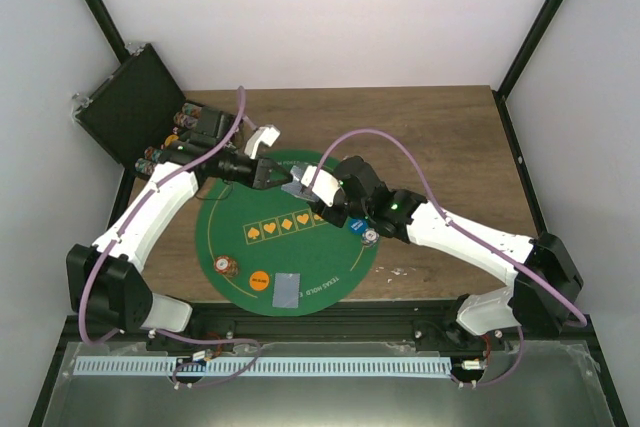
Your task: Distribute texas hold em gaming equipment
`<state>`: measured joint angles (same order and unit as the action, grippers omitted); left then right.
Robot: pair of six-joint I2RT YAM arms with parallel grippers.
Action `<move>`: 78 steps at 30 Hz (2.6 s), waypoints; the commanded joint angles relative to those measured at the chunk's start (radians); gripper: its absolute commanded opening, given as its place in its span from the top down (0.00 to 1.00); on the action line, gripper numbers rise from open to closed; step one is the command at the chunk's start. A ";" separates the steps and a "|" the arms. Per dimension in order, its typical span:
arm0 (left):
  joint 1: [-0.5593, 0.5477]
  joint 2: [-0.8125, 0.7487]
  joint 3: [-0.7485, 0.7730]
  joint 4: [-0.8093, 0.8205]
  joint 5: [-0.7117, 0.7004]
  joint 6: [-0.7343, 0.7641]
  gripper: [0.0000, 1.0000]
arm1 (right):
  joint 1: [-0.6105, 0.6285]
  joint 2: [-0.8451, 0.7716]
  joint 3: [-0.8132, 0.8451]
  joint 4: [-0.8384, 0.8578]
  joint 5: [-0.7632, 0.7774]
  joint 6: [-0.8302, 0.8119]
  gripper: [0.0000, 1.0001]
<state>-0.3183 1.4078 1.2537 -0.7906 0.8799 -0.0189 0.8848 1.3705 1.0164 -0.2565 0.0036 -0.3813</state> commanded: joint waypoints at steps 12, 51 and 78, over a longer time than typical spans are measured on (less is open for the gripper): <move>0.048 -0.023 0.073 -0.018 0.114 0.002 1.00 | -0.115 -0.056 -0.031 0.017 0.009 -0.005 0.52; -0.259 0.560 0.034 0.693 -0.271 -1.046 1.00 | -0.355 -0.181 0.072 -0.175 0.169 0.104 0.52; -0.372 0.686 0.090 0.632 -0.318 -1.069 0.80 | -0.355 -0.181 0.088 -0.218 0.158 0.119 0.52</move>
<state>-0.6788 2.1090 1.3529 -0.1425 0.5259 -1.0721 0.5388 1.2095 1.0447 -0.4801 0.1577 -0.2718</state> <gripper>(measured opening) 0.175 0.479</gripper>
